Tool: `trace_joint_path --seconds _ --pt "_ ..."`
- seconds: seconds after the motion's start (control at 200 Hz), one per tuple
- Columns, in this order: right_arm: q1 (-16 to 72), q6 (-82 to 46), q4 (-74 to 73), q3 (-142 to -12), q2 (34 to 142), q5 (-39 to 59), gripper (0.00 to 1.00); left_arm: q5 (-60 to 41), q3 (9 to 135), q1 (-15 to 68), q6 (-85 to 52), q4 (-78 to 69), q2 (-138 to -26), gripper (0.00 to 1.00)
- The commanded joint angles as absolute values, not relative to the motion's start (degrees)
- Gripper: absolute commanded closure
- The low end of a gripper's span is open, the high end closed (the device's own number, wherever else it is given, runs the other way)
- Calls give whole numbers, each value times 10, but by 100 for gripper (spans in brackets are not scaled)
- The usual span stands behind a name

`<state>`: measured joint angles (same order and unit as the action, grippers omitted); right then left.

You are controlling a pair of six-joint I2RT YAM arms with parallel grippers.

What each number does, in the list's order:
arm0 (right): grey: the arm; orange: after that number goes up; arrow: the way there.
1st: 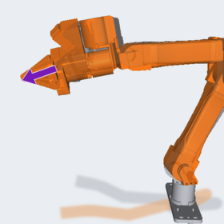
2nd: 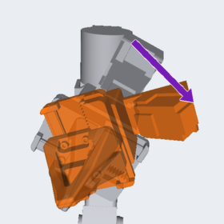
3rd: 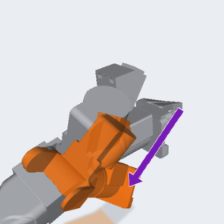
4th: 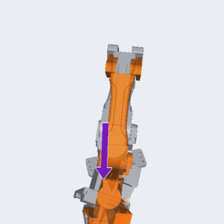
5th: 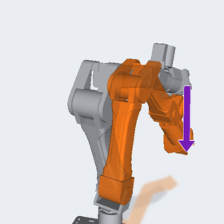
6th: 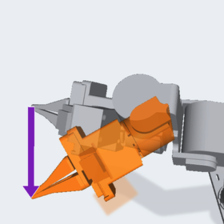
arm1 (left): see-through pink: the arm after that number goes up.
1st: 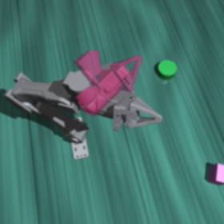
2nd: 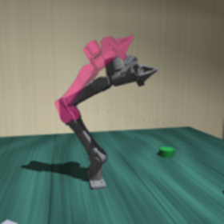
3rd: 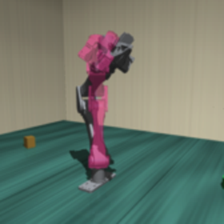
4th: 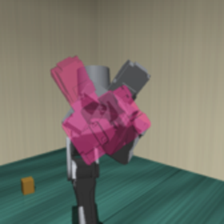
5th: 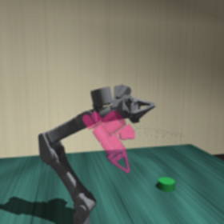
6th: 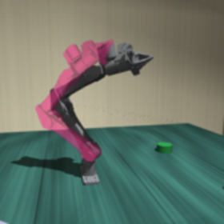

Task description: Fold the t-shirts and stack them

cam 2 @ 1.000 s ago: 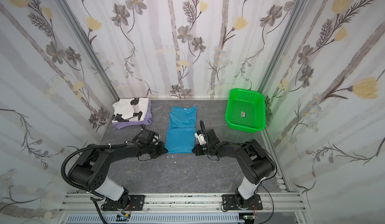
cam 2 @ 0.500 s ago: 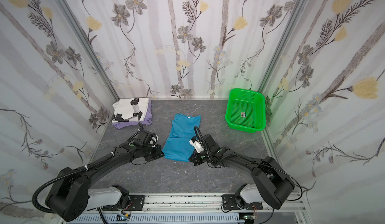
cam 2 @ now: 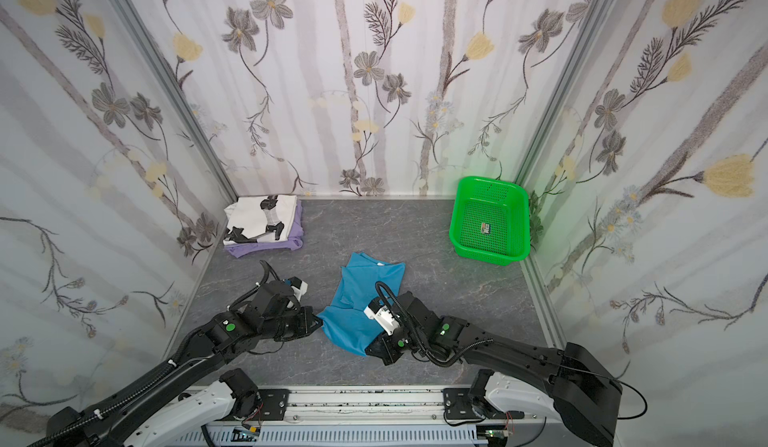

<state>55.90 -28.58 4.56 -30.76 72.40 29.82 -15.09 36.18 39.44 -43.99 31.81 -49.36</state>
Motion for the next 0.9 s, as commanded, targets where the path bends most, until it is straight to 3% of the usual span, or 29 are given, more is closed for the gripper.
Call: trace_joint_path --seconds 0.0,0.24,0.445,0.894 --pt "527 -313 -3 -313 717 332 100 -148 399 395 -430 275 -537 100" --pt "386 -328 -40 -325 758 400 100 -173 556 379 -358 241 -719 100" --pt "271 -336 -88 -353 862 451 100 -223 697 340 -314 246 -890 100" --pt "129 -403 -207 -468 1074 515 100 -304 1005 290 -290 288 -1183 100"
